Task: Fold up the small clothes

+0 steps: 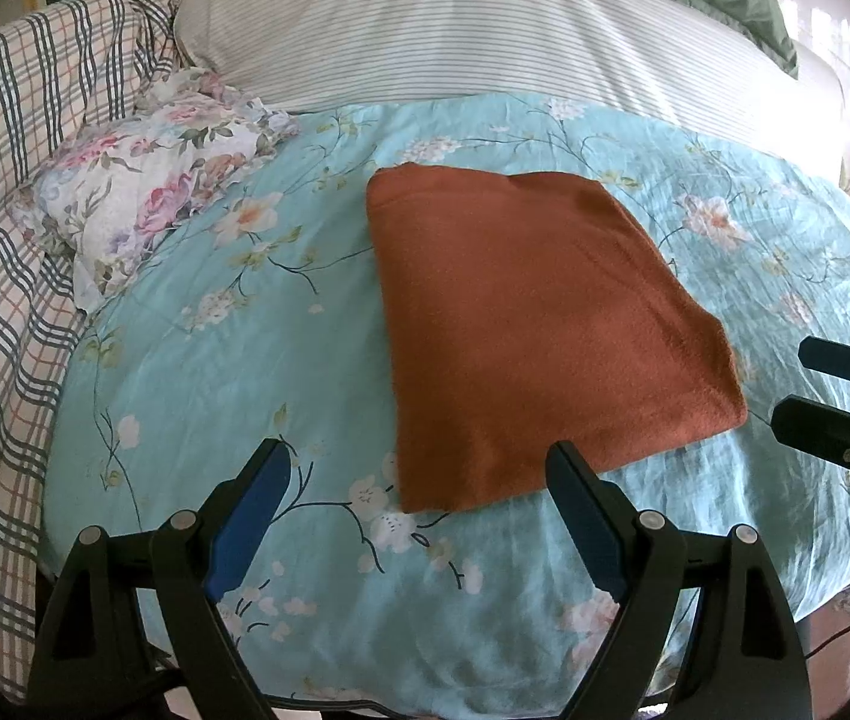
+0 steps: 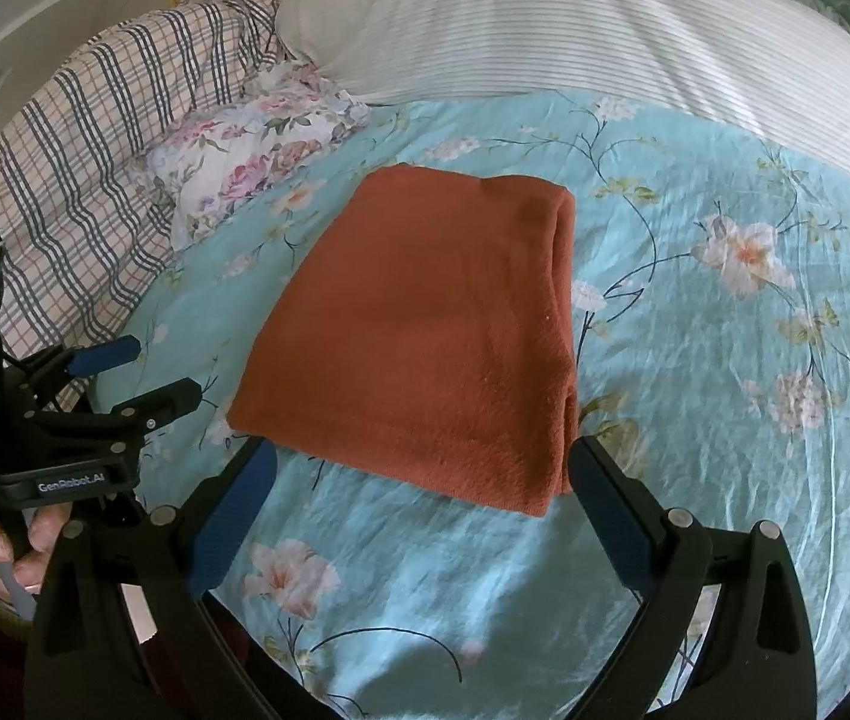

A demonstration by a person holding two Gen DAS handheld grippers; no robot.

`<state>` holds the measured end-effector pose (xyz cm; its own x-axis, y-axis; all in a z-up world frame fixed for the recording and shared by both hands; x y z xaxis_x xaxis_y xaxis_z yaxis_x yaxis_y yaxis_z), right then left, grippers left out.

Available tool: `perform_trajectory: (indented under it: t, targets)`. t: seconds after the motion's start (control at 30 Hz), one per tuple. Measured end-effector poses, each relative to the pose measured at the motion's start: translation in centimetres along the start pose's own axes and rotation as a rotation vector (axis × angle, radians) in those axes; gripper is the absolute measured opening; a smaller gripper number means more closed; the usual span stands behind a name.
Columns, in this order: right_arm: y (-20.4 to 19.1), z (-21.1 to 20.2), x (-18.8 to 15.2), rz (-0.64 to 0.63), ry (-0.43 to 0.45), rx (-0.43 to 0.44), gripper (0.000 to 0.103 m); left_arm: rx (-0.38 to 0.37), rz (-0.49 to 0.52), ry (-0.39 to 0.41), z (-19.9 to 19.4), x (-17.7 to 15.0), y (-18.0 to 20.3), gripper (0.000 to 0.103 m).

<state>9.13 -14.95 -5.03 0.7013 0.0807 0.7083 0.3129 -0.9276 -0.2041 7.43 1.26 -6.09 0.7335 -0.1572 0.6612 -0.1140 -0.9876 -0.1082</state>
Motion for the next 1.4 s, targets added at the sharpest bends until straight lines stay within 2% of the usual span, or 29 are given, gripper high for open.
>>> perform_trajectory:
  t: [1.4]
  targets:
    - [-0.49, 0.96, -0.49, 0.008, -0.018, 0.003, 0.098, 0.006, 0.000, -0.003, 0.46, 0.10, -0.18, 0.088]
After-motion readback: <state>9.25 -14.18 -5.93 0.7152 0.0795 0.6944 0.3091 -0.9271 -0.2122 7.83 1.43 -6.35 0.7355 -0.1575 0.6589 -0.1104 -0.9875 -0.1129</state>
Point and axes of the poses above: each gripper's, at about its wrist camera, not at the fingertips, and z roughly the way its jaws point, y to its right, x to its top, the point moved 5 cm from there along z, roughly the way its jaws point, and after that the axes turned 1 degree about y, right-handed, at the moved point
